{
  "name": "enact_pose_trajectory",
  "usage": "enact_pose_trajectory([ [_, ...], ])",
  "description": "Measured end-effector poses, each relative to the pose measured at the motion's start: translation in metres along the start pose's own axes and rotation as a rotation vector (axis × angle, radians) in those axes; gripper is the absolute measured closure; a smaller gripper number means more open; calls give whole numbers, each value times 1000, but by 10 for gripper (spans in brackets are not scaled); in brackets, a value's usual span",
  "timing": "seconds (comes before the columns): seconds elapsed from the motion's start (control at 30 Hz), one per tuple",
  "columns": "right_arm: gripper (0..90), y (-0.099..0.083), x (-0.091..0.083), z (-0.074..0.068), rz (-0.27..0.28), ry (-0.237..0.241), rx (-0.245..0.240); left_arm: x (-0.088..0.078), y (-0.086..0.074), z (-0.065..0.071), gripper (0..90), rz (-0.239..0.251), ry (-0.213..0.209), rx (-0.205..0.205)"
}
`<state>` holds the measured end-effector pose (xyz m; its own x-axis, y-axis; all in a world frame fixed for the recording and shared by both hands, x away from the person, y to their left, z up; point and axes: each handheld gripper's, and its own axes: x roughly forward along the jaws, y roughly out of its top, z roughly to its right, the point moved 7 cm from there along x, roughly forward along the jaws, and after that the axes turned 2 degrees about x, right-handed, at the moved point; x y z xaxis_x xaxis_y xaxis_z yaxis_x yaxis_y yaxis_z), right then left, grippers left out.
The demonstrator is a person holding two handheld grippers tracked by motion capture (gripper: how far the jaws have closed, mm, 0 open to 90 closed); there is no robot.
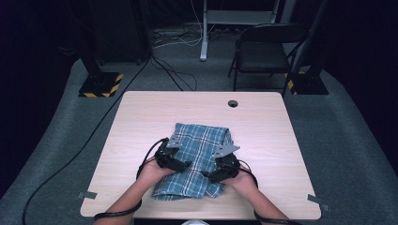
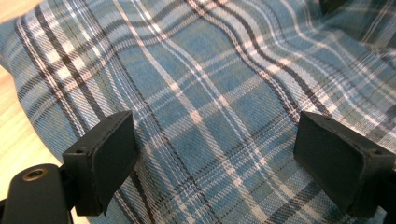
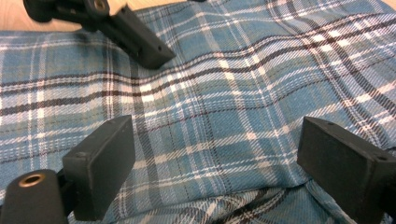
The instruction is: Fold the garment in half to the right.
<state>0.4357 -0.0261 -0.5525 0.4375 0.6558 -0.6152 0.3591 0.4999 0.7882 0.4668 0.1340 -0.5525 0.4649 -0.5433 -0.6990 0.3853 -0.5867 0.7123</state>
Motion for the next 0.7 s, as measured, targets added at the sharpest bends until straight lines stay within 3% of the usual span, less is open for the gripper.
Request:
enact_pose_trajectory([
  [0.17,107,4,1,2,1,-3,-4,4,-3,0,113,-8,7,3],
  [0.3,110,17,2,14,9,-39,-10,6,-6,1,112,-6,18,9],
  [0.47,110,28,5,32,26,-79,33,5,-8,2,112,1,31,10],
  [0.6,117,28,17,50,13,-114,66,4,-10,3,112,4,34,4],
  [0.7,121,25,26,57,-2,-107,80,3,-12,3,112,10,36,-2],
])
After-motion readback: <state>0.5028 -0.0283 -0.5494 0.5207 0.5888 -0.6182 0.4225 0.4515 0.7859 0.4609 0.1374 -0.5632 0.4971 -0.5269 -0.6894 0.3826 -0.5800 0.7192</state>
